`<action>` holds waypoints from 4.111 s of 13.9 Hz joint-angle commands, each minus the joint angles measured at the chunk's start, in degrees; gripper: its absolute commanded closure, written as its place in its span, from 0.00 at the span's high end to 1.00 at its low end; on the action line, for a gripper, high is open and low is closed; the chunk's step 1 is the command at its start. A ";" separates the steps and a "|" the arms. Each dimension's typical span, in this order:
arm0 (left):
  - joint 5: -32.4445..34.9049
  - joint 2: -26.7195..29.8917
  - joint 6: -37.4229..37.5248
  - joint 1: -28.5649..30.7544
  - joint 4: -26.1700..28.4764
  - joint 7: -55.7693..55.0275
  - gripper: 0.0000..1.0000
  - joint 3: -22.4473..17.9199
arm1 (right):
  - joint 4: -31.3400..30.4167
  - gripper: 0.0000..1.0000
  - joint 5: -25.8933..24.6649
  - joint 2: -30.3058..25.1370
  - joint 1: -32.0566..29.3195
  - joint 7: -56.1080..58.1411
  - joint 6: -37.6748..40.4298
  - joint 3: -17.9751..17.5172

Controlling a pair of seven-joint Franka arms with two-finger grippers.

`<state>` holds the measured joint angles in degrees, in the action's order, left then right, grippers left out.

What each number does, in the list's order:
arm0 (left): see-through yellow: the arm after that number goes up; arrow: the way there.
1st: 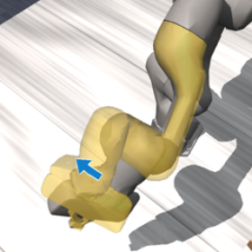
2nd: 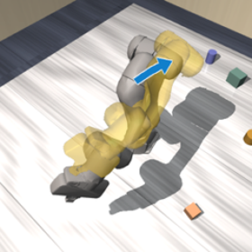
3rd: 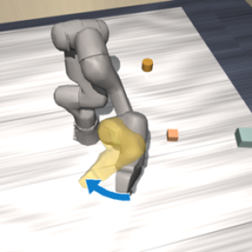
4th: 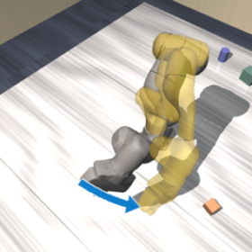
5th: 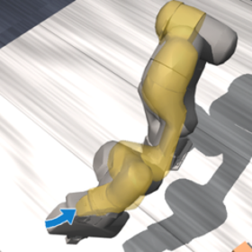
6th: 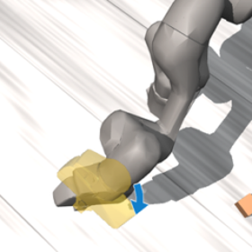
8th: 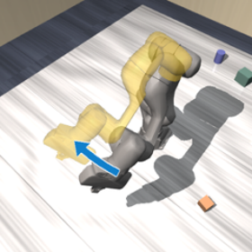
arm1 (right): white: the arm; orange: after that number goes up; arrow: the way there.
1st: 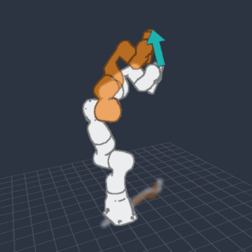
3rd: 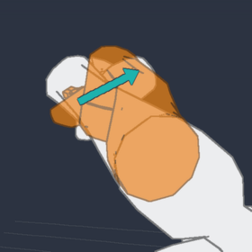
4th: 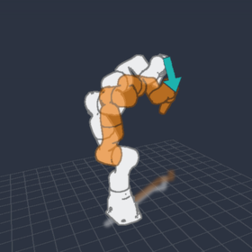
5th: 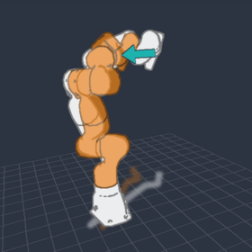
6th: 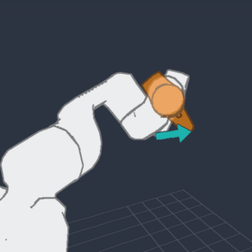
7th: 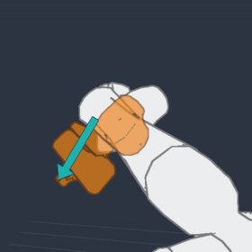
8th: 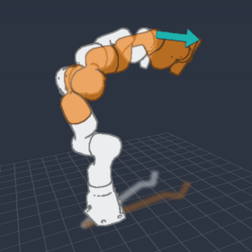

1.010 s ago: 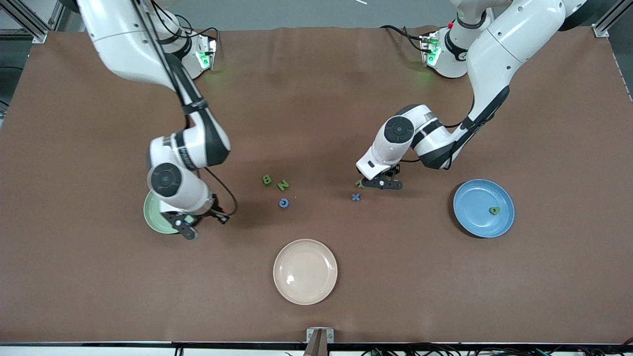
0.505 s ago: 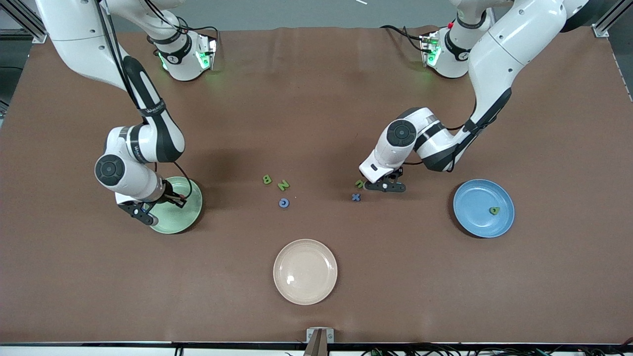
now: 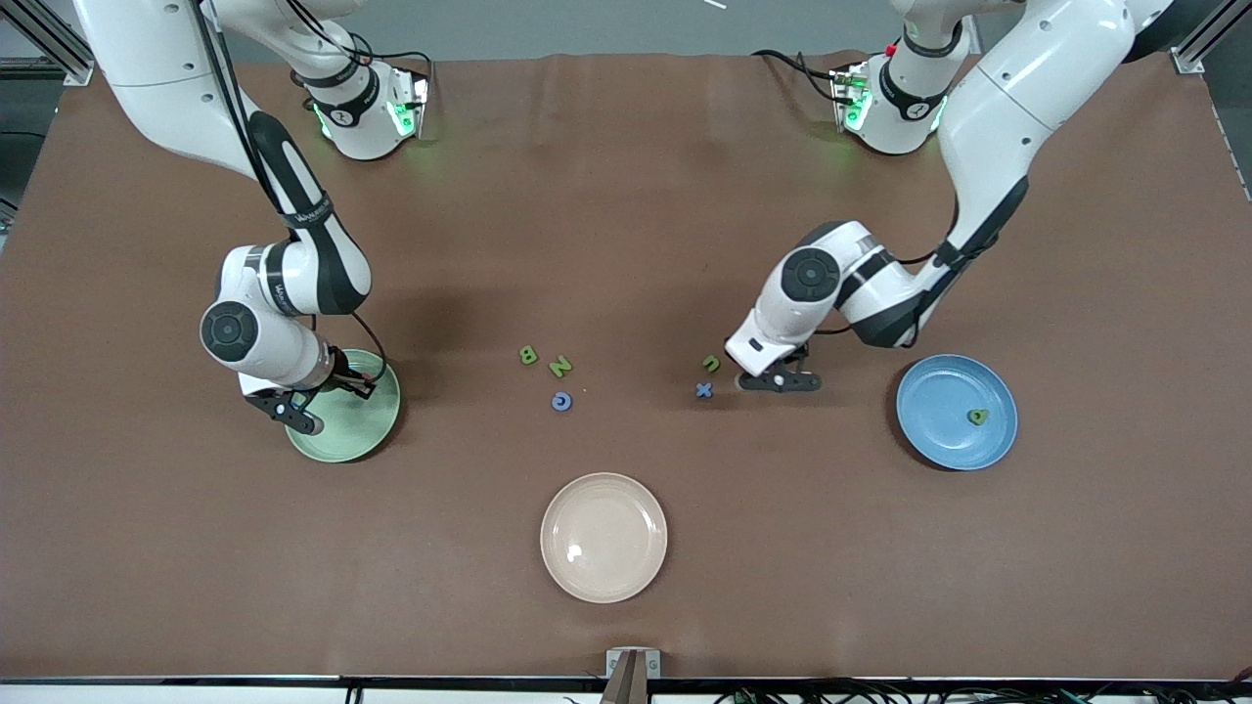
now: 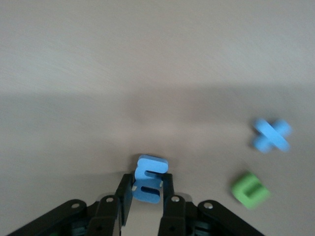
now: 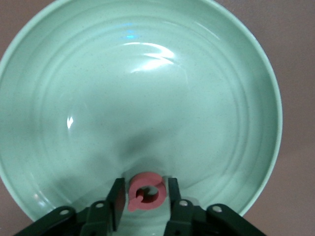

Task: Sort upper and lower case letters into plates
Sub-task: 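Place the e on the blue plate while the right gripper drops Q on green plate, then grasp the green c with the left gripper while the right gripper grasps blue C, then place the c on the blue plate while the right gripper places C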

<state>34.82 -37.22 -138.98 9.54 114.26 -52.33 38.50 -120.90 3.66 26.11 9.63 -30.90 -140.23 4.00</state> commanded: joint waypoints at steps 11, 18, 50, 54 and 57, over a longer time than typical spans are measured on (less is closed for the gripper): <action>1.39 4.88 4.15 29.12 0.17 12.78 0.41 2.01 | 17.62 1.00 8.64 3.33 16.81 -12.08 9.20 -0.75; 0.60 5.93 7.14 30.63 0.96 7.44 1.00 7.80 | 27.64 1.00 5.76 12.73 24.64 -20.16 8.93 -0.31; 0.25 -9.54 6.18 -10.86 -13.01 -46.72 0.18 0.96 | 21.17 0.01 1.53 3.36 10.87 4.75 17.98 2.15; 0.33 -7.44 7.14 -9.29 -14.24 -48.21 0.00 1.13 | 11.95 0.01 1.53 -1.57 3.31 18.29 14.31 2.15; 0.34 -5.50 11.25 -7.70 -16.87 -47.43 0.00 1.57 | 4.38 0.01 1.62 -3.08 -0.74 25.87 7.10 2.15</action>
<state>35.06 -45.57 -131.49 1.13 98.37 -99.53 39.67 -109.08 5.50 26.58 11.37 -8.92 -128.57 7.40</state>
